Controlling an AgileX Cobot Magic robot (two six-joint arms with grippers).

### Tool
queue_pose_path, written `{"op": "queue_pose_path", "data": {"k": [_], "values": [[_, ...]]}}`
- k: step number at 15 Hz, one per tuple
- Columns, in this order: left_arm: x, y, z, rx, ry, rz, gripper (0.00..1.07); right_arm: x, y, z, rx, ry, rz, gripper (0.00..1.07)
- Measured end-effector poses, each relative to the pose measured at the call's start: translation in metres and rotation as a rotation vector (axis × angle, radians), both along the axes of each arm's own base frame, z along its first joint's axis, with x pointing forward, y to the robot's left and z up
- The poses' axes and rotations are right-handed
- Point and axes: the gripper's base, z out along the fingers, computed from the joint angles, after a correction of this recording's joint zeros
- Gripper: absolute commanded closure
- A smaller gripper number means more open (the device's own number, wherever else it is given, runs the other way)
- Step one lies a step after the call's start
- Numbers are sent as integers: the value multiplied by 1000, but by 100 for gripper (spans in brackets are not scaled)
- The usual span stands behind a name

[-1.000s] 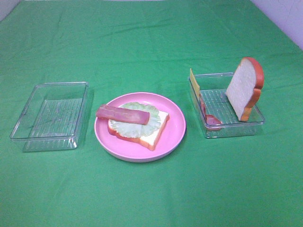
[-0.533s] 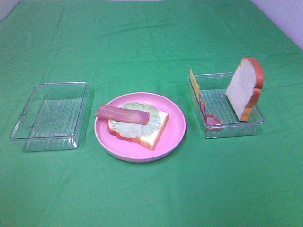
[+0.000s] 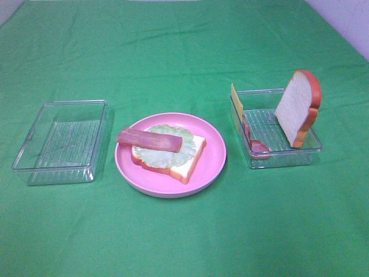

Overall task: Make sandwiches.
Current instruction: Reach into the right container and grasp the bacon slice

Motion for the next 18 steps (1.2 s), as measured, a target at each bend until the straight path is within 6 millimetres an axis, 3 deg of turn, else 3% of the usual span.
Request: {"op": "queue_pose_path", "data": {"k": [6,7,8,11,13,18], "values": [[0,0,0,0,0,0,35,102,16,8,72,305,131,31],[0,0,0,0,0,0,35,108,18,8,73,316,152,31],[0,0,0,0,0,0,35,133,34,1,45,360,234,31],[0,0,0,0,0,0,35,160,78,-15,-28,426,318,31],[0,0,0,0,0,0,35,171,95,-26,-44,496,292,31],[0,0,0,0,0,0,35,215,114,-69,-34,658,186,41]]}}
